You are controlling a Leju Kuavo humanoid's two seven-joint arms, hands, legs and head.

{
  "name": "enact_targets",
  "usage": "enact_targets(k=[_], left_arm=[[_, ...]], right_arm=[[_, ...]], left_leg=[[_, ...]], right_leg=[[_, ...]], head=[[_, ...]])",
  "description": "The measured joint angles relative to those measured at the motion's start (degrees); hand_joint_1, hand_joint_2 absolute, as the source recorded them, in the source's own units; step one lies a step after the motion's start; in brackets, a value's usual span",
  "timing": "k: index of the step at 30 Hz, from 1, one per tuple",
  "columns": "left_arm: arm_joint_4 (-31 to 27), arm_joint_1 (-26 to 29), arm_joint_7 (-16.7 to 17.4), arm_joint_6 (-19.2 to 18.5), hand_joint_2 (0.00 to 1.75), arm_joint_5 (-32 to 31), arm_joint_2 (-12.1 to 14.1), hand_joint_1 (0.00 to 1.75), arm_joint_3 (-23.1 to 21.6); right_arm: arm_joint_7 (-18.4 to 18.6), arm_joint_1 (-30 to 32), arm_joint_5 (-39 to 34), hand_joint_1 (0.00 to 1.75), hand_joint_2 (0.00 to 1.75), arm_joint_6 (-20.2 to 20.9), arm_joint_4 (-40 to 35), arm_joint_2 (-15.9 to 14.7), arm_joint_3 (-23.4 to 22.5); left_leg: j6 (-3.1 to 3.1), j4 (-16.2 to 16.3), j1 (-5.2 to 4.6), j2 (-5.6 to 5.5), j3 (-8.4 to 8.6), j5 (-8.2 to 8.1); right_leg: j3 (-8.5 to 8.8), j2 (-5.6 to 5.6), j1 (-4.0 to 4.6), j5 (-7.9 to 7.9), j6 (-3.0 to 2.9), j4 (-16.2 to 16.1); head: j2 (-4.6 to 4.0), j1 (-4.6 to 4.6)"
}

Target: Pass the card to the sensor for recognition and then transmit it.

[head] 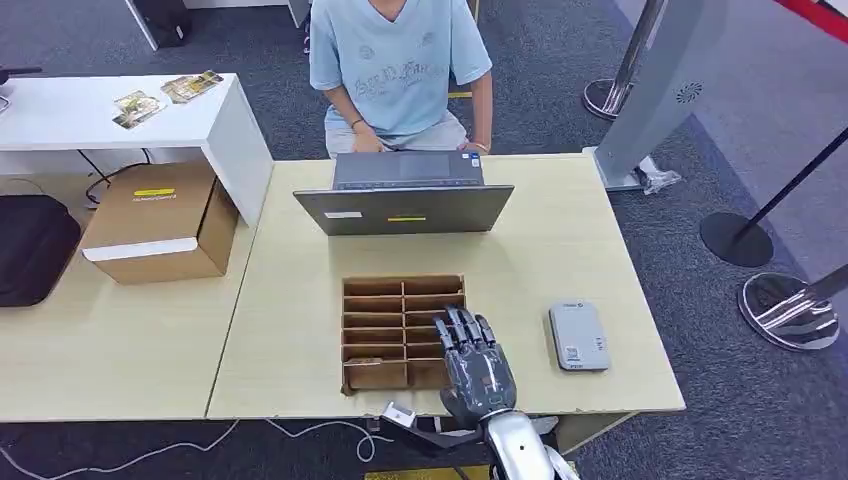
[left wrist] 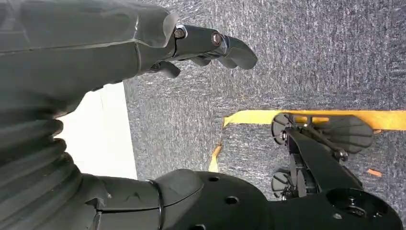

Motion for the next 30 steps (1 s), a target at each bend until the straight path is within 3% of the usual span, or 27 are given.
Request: enact_targets(k=[30], left_arm=[[0.0,0.0,0.1,0.0,1.75,0.0,0.0,0.0,0.0]], right_arm=[[-0.5,-0.7,0.3,0.0,1.75,-1.0,0.9,0.4,0.0]], left_leg=[[0.0,0.0,0.0,0.0,0.0,0.0]], right_leg=[[0.0,0.0,0.0,0.0,0.0,0.0]], head=[[0.0,0.0]])
